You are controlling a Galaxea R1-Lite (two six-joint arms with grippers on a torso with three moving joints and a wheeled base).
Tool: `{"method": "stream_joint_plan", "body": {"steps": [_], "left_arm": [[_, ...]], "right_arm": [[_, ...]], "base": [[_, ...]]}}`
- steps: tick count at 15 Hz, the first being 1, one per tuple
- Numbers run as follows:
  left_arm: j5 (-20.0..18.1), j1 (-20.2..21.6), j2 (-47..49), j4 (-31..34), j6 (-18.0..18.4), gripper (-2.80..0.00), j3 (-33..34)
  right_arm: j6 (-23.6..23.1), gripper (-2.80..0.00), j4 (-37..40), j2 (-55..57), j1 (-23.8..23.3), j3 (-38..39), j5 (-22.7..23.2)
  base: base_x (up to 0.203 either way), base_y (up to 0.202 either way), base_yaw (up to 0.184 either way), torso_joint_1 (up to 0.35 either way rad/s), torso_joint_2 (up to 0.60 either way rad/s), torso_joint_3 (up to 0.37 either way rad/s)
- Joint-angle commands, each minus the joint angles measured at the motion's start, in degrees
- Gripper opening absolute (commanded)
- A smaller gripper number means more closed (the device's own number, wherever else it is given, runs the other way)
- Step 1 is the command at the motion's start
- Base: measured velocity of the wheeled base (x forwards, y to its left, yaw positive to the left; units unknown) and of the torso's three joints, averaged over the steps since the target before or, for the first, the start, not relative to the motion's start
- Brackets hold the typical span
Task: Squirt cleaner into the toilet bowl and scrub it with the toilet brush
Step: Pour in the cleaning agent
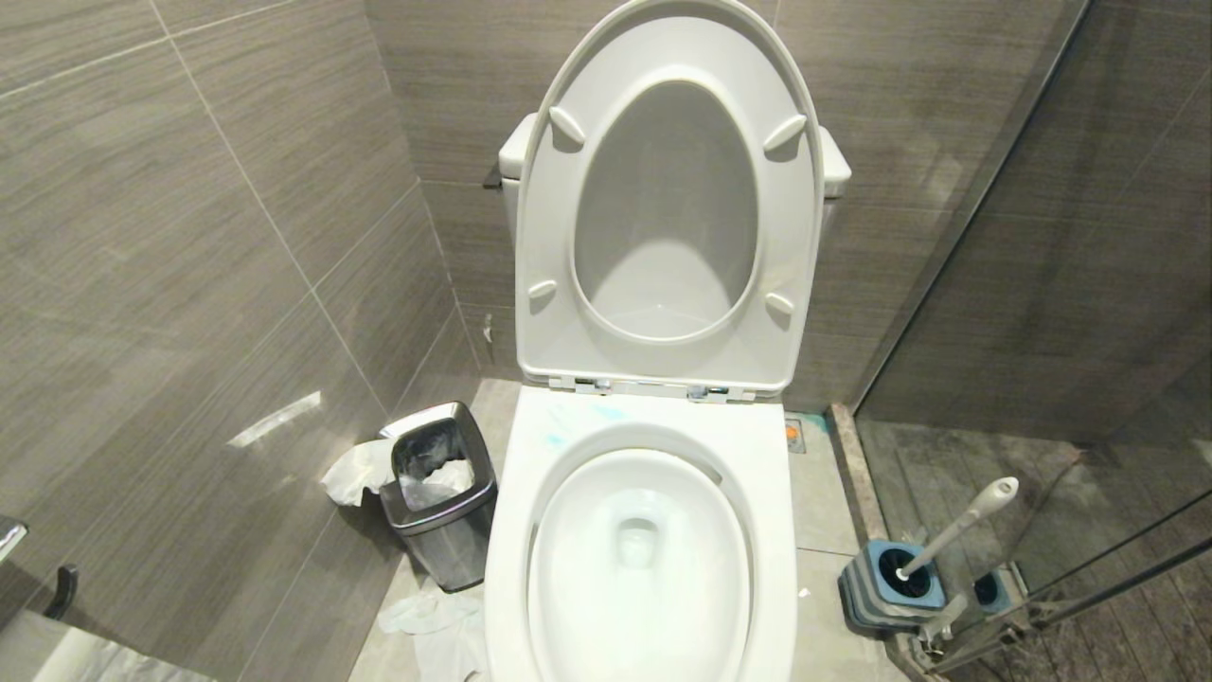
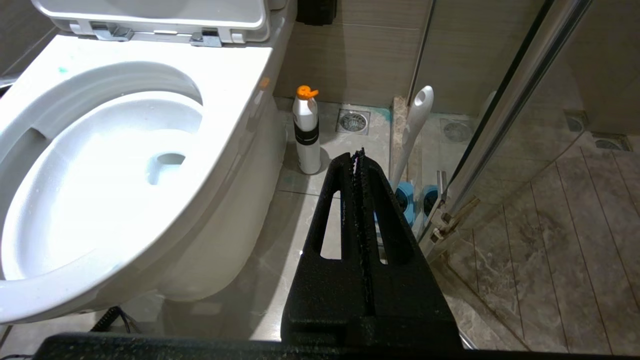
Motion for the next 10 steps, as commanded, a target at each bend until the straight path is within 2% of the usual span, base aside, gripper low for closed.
{"method": "stream_joint_plan", "body": {"steps": [1, 10], "left_arm": [[0.05, 0.0, 0.08, 0.03, -0.01, -2.8, 0.18], [0.14, 0.0, 0.0, -0.15, -0.18, -2.8, 0.18]], "right_arm": [[0.01, -2.8, -0.01, 0.09, 0.02, 0.01, 0.0], [-0.16, -2.8, -0.11, 0.09, 0.06, 0.01, 0.0]], "base": [[0.0, 0.0, 0.0, 0.0, 0.0, 0.0], [0.0, 0.0, 0.0, 0.0, 0.0, 0.0]]}}
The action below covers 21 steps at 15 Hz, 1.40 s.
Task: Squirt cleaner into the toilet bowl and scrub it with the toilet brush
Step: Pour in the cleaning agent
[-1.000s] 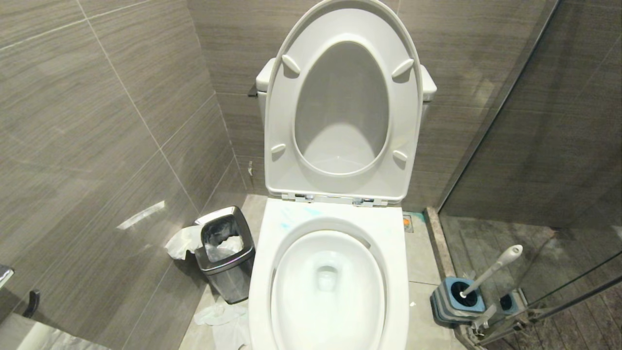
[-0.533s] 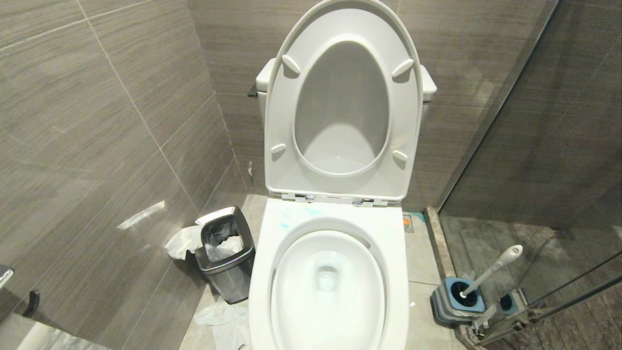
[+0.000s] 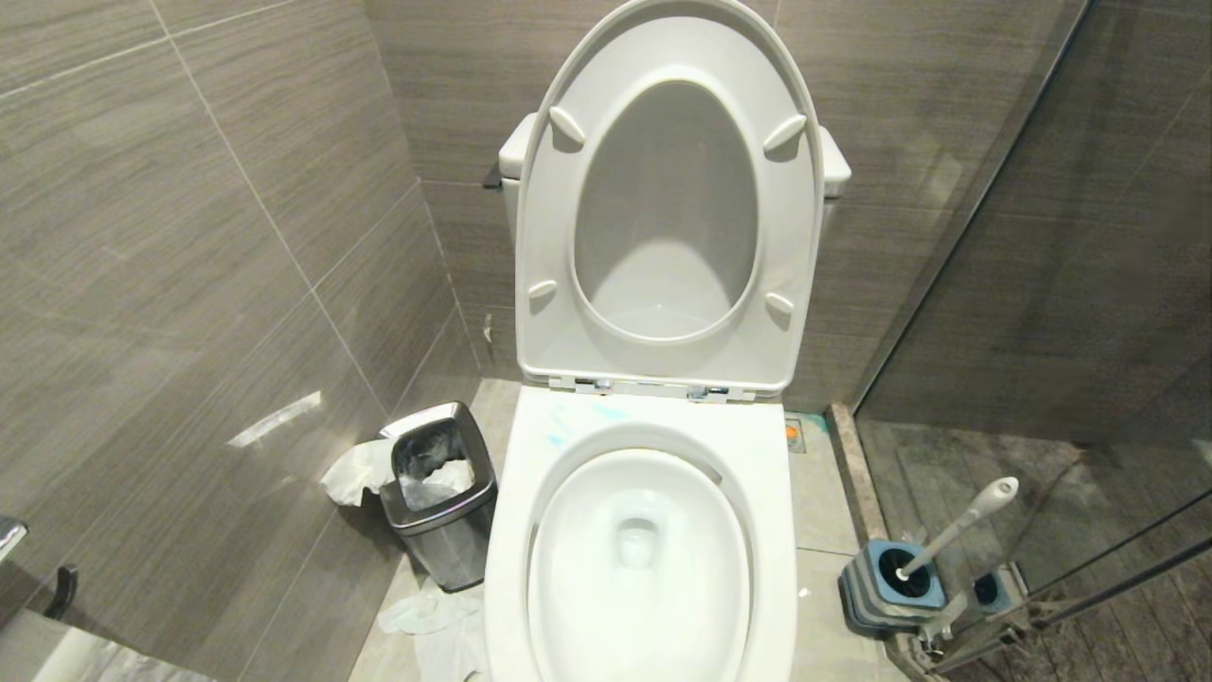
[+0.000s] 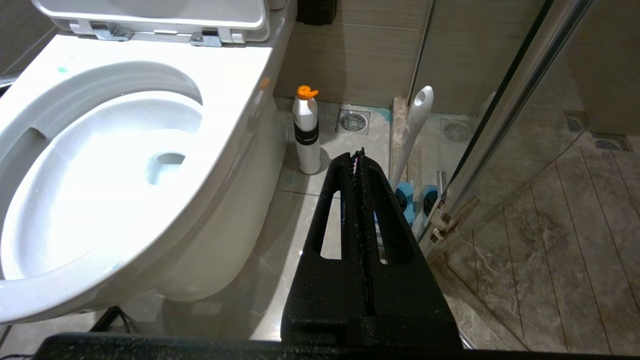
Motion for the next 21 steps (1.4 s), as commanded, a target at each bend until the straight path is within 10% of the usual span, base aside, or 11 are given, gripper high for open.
{"method": "stream_joint_plan", "body": {"steps": [1, 21], "left_arm": [[0.0, 0.0, 0.02, 0.02, -0.09, -2.8, 0.18], [0.0, 0.0, 0.11, -0.07, 0.18, -2.8, 0.18]], "right_arm": [[-0.03, -2.8, -0.11, 0.09, 0.02, 0.01, 0.02], [0.23, -2.8, 0.06, 0.09, 0.11, -0.08, 0.01]], "base": [[0.0, 0.0, 0.0, 0.0, 0.0, 0.0], [0.0, 0.0, 0.0, 0.0, 0.0, 0.0]]}}
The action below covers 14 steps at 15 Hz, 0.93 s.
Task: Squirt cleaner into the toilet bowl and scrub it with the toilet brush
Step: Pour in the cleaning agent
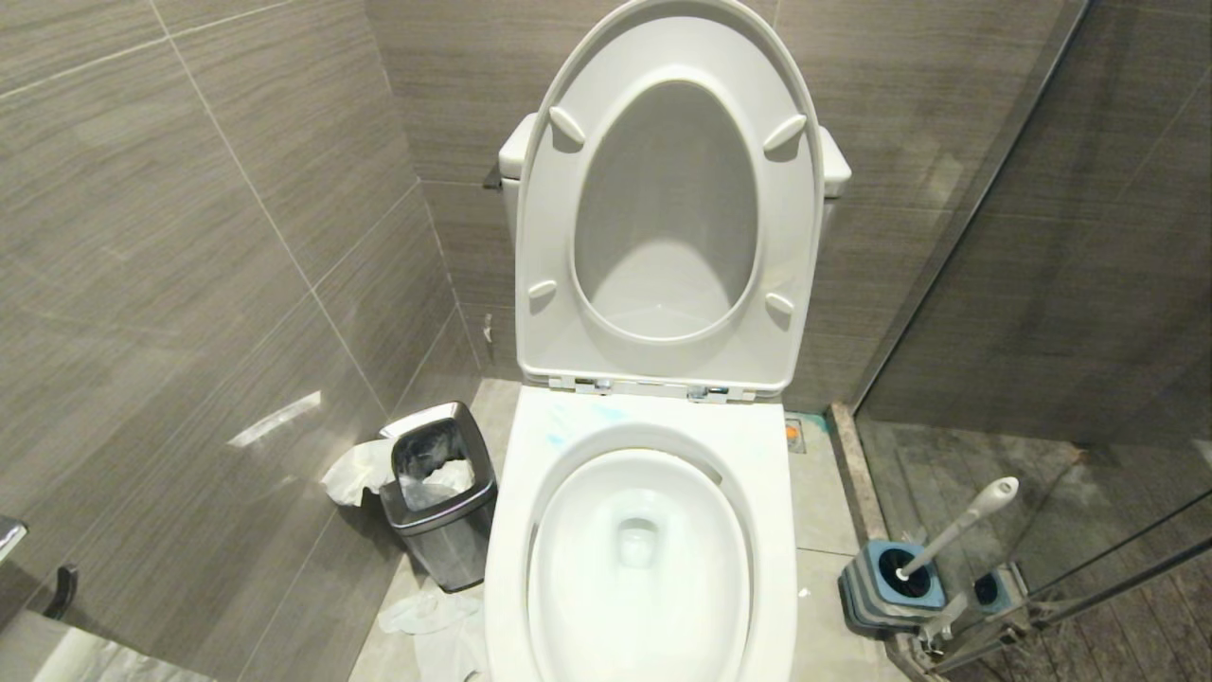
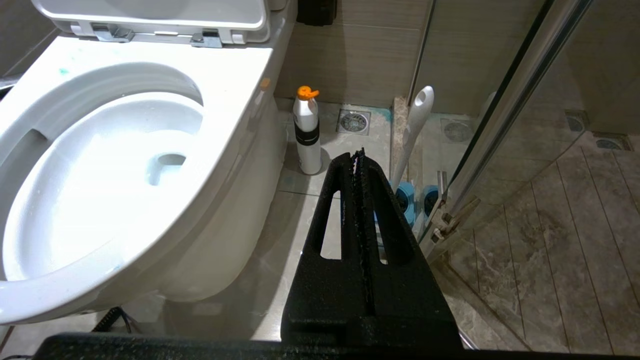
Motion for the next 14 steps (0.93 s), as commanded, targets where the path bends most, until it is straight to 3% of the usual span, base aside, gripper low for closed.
{"method": "stream_joint_plan", "body": {"steps": [1, 5, 14], "left_arm": [[-0.02, 0.0, 0.09, -0.02, 0.0, -2.8, 0.18], [0.15, 0.0, 0.09, 0.15, 0.26, -2.8, 0.09], [0.15, 0.0, 0.09, 0.33, 0.26, -2.8, 0.0]], "right_arm": [[0.02, -2.8, 0.01, 0.09, -0.06, 0.01, -0.01], [0.02, -2.8, 0.01, 0.09, 0.03, 0.01, -0.01], [0.02, -2.8, 0.1, 0.09, -0.06, 0.01, -0.01]], "base": [[0.0, 0.0, 0.0, 0.0, 0.0, 0.0], [0.0, 0.0, 0.0, 0.003, 0.0, -0.043], [0.0, 0.0, 0.0, 0.004, 0.0, -0.185]]}}
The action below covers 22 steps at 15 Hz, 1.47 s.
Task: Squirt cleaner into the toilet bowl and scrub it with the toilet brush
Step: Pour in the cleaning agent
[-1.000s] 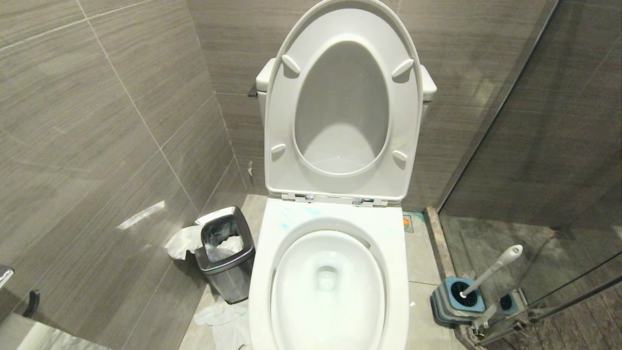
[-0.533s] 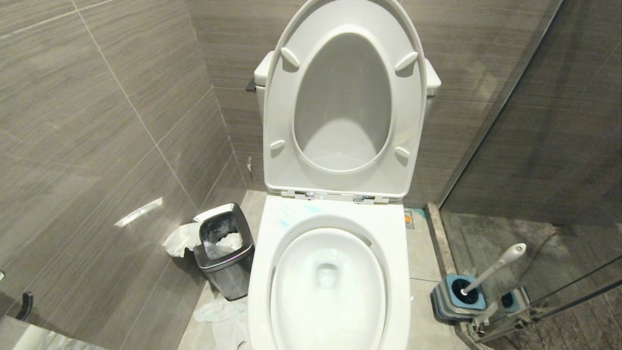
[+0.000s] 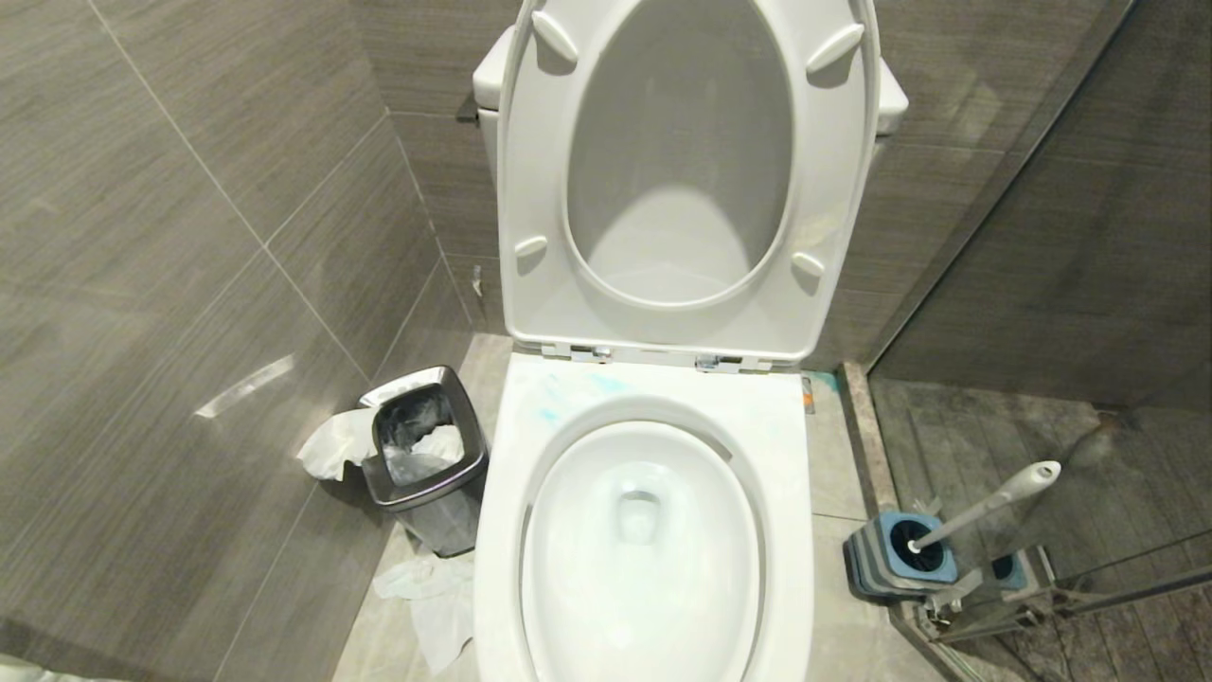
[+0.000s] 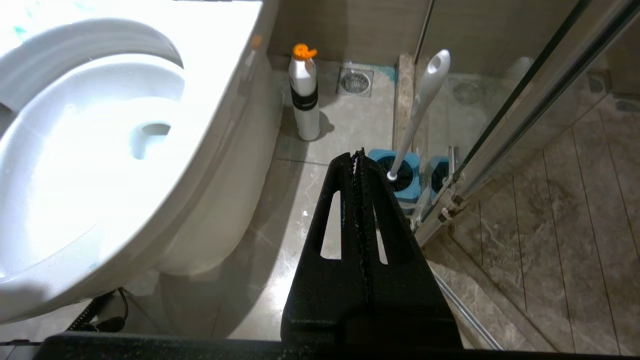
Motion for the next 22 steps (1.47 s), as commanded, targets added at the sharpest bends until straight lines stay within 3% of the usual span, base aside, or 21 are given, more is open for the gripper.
{"method": "stream_joint_plan", "body": {"steps": [1, 22], "left_arm": [[0.01, 0.02, 0.09, -0.03, 0.0, -2.8, 0.0], [0.01, 0.02, 0.09, -0.29, -0.09, -2.8, 0.09]], "right_arm": [[0.03, -2.8, 0.0, 0.09, 0.03, 0.01, 0.01], [0.03, -2.8, 0.09, 0.09, 0.02, 0.01, 0.01]], "base": [[0.0, 0.0, 0.0, 0.006, 0.0, -0.193], [0.0, 0.0, 0.0, 0.003, 0.0, -0.199]]}}
